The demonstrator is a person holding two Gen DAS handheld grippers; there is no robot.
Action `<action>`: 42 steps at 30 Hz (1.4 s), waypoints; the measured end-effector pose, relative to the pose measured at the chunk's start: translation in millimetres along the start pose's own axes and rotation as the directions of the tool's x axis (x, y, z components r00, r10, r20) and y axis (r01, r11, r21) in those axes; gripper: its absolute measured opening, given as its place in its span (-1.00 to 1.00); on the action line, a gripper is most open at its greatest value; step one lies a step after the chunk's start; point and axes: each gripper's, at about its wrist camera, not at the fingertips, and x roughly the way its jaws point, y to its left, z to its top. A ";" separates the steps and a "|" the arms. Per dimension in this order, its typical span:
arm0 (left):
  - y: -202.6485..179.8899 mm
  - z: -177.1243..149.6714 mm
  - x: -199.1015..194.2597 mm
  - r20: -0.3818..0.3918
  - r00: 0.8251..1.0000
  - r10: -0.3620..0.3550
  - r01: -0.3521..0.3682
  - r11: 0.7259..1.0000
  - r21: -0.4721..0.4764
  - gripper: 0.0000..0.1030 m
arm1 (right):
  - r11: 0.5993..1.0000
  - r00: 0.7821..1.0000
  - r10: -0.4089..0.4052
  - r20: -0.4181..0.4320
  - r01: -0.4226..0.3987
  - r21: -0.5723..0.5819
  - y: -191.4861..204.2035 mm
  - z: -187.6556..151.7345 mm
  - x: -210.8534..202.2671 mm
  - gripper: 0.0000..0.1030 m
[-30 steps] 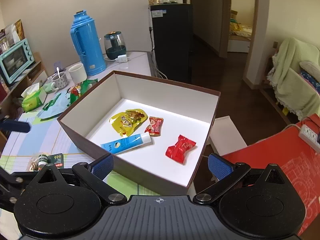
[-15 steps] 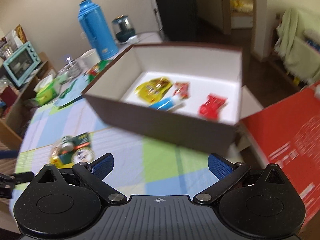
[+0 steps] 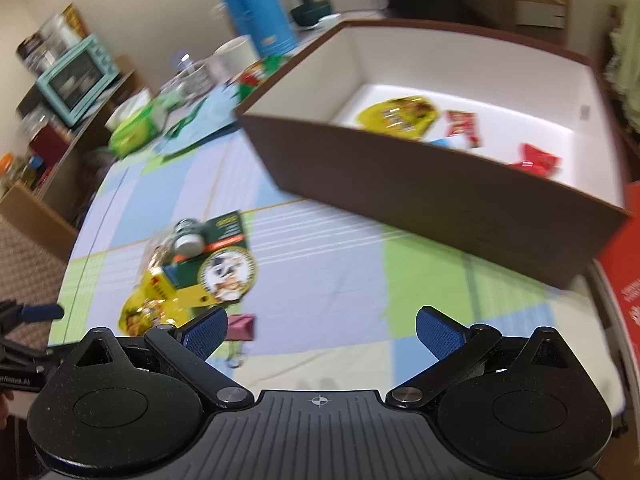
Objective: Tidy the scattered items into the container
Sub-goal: 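Move both tools from the box toward the remaining items on the tablecloth, then grasp the green ointment card with the right gripper while the left grasps the blue binder clip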
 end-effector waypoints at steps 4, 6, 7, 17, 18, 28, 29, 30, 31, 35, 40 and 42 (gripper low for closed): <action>14.0 0.8 3.9 -0.001 1.000 0.011 -0.011 1.000 -0.024 0.89 | 0.995 0.998 0.052 -0.029 -0.054 -0.079 24.4 7.0 22.7 0.99; 21.4 1.9 6.3 -0.003 1.000 0.015 -0.015 0.999 -0.039 0.89 | 0.989 0.996 0.076 -0.038 -0.080 -0.126 38.5 11.5 35.5 0.99; 24.8 2.6 7.6 -0.003 1.000 0.016 -0.016 0.999 -0.045 0.89 | 0.985 0.996 0.084 -0.040 -0.089 -0.146 45.6 14.1 42.5 0.98; 51.9 12.8 23.7 -0.009 1.000 0.018 -0.018 0.996 -0.091 0.87 | 0.962 0.984 0.155 -0.083 -0.170 -0.214 91.3 45.5 116.0 0.32; 54.1 13.8 25.7 -0.010 1.000 0.017 -0.018 0.995 -0.094 0.87 | 0.961 0.984 0.158 -0.084 -0.173 -0.216 93.6 47.5 121.5 0.32; 67.0 25.1 45.7 -0.031 0.999 0.012 -0.015 0.994 -0.106 0.82 | 0.951 0.978 0.166 -0.127 -0.193 -0.242 108.3 63.9 165.3 -0.35; 66.2 26.2 47.0 -0.030 1.000 0.008 -0.011 0.995 -0.102 0.81 | 0.948 0.977 0.165 -0.139 -0.195 -0.251 109.0 63.7 169.7 -0.38; 65.2 27.1 48.1 -0.029 1.000 0.003 -0.006 0.995 -0.097 0.80 | 0.948 0.976 0.166 -0.140 -0.197 -0.251 108.1 63.5 170.0 -0.38; 63.9 28.0 49.2 -0.027 1.000 -0.002 -0.001 0.996 -0.093 0.78 | 0.947 0.976 0.167 -0.140 -0.199 -0.251 107.1 63.3 169.9 -0.39; 53.1 32.4 54.5 -0.012 0.998 -0.056 0.055 0.997 -0.046 0.48 | 0.957 0.980 0.173 -0.094 -0.190 -0.218 94.3 67.2 150.4 -0.39; 24.4 44.8 67.8 0.010 0.994 -0.109 0.108 0.991 0.078 0.09 | 0.969 0.983 0.181 -0.042 -0.185 -0.165 71.6 74.3 116.9 -0.39; 15.1 51.2 76.1 0.017 0.993 -0.116 0.113 0.989 0.099 0.01 | 0.973 0.984 0.174 -0.029 -0.176 -0.147 63.1 74.4 106.8 -0.39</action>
